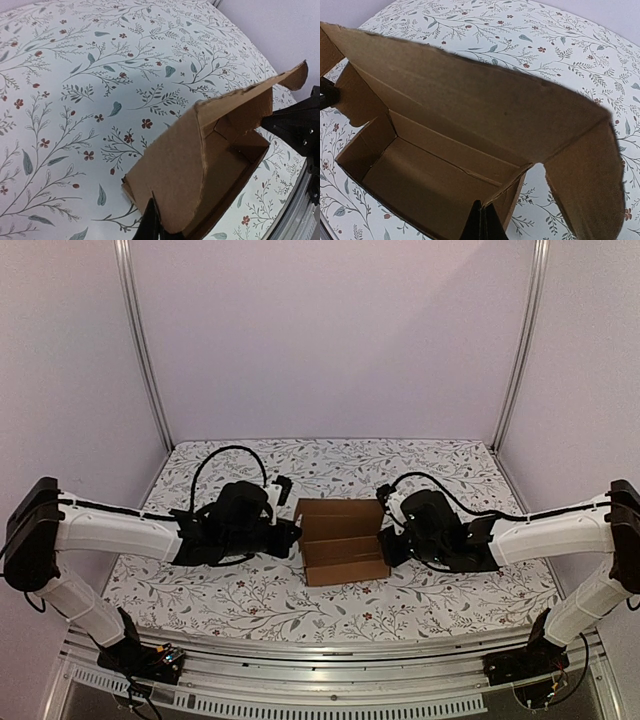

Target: Fold the paper box

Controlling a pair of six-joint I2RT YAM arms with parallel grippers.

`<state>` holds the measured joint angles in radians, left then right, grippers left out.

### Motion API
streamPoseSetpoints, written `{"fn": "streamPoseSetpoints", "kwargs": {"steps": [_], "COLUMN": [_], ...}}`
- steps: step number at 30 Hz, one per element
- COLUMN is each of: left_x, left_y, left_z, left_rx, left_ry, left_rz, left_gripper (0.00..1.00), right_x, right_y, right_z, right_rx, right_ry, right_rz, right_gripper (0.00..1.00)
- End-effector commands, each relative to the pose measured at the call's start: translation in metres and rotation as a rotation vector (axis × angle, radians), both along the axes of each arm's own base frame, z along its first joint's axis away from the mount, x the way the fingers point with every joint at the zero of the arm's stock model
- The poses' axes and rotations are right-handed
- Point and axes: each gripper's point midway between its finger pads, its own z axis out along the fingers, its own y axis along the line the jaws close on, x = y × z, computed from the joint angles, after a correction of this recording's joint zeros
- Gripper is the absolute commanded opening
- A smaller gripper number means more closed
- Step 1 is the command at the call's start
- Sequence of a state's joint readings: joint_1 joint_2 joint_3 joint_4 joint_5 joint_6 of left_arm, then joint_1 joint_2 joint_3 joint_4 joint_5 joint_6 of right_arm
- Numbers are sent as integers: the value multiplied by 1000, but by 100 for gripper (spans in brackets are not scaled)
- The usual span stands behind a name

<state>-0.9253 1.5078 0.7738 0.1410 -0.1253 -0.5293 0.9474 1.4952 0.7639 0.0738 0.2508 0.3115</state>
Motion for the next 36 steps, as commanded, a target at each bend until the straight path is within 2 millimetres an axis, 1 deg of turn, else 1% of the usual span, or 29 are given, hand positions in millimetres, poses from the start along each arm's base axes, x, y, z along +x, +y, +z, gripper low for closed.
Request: {"fn": "streamPoseSetpoints", "kwargs": {"steps": [1, 6, 10, 14, 17, 23, 26, 31, 36], "left_x": [-10, -10, -9, -8, -7, -8, -13, -22, -32], "left_y": [-10, -8, -5, -6, -8, -8, -8, -6, -4], "left_z": [-2, 0, 0, 7, 13, 14, 9, -6, -20], "left_rx": [3, 15, 27, 27, 18, 10, 13, 29, 54], "left_ry": [48, 46, 44, 34, 30, 42, 55, 73, 84], "left_rz": [-26, -12, -1, 4, 8, 26, 28, 35, 43], "left_gripper": [0, 0, 0, 0, 0, 0, 0, 0, 0], "right_x": [-15, -20, -27, -36, -40, -47, -49, -51, -53], "right_y": [-7, -16, -14, -15, -14, -10, -10, -8, -5], "right_z": [-15, -16, -10, -6, 0, 9, 5, -3, -6], "right_rx": [-46, -66, -66, -84, -79, -63, -70, -79, -76], "right_ry": [35, 32, 6, -6, -24, -40, -38, -30, -26], "right_rz": [8, -11, -5, 1, 3, 13, 9, 5, 7], "right_gripper": [0, 0, 0, 0, 0, 0, 0, 0, 0]}}
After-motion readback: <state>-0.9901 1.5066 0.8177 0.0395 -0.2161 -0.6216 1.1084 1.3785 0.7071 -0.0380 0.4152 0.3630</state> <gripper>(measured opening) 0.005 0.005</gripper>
